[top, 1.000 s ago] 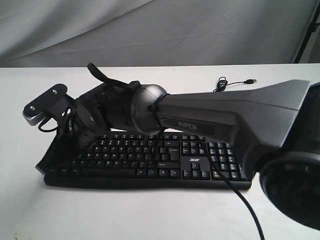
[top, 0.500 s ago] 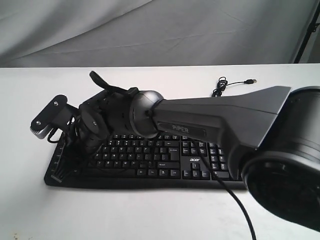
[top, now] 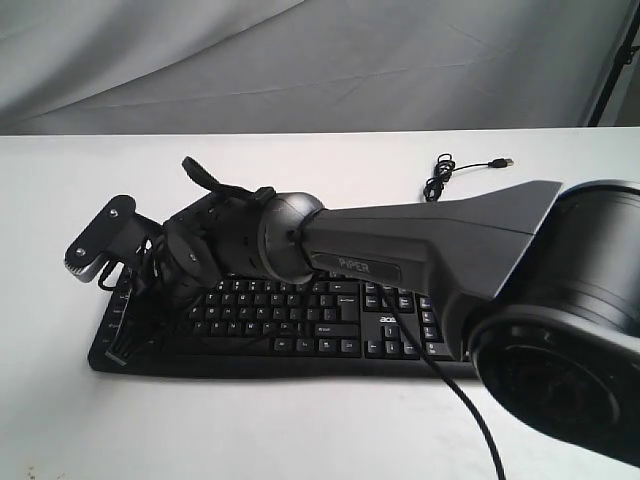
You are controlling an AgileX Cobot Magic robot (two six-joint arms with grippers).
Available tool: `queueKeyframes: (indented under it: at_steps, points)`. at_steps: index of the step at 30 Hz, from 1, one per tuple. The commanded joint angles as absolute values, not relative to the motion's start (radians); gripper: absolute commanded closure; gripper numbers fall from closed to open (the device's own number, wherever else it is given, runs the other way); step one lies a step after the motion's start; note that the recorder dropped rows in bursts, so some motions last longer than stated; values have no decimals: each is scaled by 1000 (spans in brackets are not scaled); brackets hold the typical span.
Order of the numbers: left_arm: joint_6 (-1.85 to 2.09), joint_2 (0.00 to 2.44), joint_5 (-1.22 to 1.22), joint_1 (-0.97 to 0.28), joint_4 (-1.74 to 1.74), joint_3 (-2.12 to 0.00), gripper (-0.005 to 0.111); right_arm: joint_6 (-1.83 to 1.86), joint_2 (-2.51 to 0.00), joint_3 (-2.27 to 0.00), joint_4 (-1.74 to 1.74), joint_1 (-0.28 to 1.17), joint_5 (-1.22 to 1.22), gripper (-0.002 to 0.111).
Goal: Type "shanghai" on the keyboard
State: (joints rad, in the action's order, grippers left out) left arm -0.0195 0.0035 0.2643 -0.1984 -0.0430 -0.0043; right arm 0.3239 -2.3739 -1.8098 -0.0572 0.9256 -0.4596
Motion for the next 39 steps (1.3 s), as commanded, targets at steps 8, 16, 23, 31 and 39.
queueKeyframes:
  at_steps: [8, 16, 23, 31, 39]
  points:
    - [-22, 0, 260, -202, -44, 0, 107, 359, -2383, -1813, -44, 915, -451, 108]
    - [-22, 0, 260, -202, -44, 0, 107, 361, -2383, -1812, -44, 915, -457, 108]
    - [-22, 0, 260, -202, -44, 0, 107, 361, -2384, -1812, -38, 915, -490, 108]
    - [-22, 0, 260, -202, -44, 0, 107, 361, -2398, -1812, -36, 904, -500, 108]
    - [-22, 0, 260, -202, -44, 0, 107, 361, -2339, -1812, -36, 907, -523, 108]
